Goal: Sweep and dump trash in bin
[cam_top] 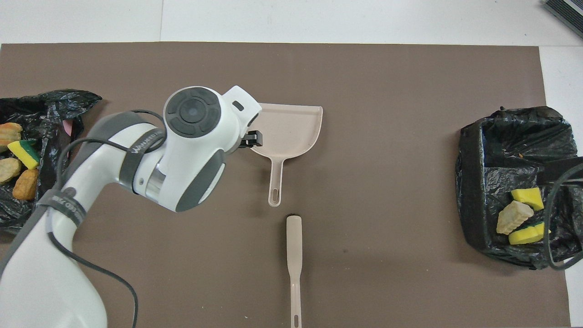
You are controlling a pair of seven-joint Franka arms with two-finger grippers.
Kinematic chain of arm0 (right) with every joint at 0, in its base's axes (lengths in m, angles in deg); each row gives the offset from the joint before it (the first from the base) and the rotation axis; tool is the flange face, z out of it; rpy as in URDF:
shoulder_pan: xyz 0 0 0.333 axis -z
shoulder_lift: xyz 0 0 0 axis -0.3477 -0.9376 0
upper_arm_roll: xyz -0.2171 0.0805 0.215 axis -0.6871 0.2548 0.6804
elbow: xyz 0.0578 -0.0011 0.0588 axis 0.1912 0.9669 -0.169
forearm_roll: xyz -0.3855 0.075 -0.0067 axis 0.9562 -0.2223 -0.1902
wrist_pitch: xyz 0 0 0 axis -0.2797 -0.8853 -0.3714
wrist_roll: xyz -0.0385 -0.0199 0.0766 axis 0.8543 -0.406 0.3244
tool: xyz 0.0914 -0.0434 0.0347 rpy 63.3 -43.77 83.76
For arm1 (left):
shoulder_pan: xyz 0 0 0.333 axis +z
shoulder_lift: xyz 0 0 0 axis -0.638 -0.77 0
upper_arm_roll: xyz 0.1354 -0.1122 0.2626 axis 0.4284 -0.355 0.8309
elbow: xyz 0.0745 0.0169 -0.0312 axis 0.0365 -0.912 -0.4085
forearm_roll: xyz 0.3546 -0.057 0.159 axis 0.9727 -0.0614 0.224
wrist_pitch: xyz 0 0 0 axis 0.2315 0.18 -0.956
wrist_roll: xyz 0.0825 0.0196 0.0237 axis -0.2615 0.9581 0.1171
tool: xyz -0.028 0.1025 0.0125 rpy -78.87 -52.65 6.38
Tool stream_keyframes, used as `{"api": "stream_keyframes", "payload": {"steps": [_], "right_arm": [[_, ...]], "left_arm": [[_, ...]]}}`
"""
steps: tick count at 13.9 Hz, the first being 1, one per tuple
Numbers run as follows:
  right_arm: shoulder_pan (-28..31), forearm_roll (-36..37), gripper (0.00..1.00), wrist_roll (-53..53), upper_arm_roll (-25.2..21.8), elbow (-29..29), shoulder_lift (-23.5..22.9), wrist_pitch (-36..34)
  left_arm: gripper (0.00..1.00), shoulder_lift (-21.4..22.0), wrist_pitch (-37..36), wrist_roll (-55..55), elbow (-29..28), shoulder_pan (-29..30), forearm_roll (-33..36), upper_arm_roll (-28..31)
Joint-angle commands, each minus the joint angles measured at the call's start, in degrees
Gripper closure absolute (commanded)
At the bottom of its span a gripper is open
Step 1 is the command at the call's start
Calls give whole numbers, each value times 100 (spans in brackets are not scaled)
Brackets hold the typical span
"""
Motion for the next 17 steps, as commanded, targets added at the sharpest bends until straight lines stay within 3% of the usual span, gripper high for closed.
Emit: {"api": "stream_keyframes", "payload": {"steps": [1, 9, 15, 17], "right_arm": [[87, -48, 0, -134, 59, -59, 11, -94], [87, -48, 0, -134, 51, -59, 11, -94], [87, -48, 0, -134, 51, -59, 11, -94], [87, -48, 0, -134, 59, -59, 11, -94]], "left_arm": [[0, 233, -234, 664, 23, 443, -331, -65], [0, 883, -1377, 2854, 102, 1559, -701, -30], [0, 1042, -2264, 2979, 506, 1780, -639, 171], [0, 1313, -2458, 2935, 271, 1780, -648, 207]]}}
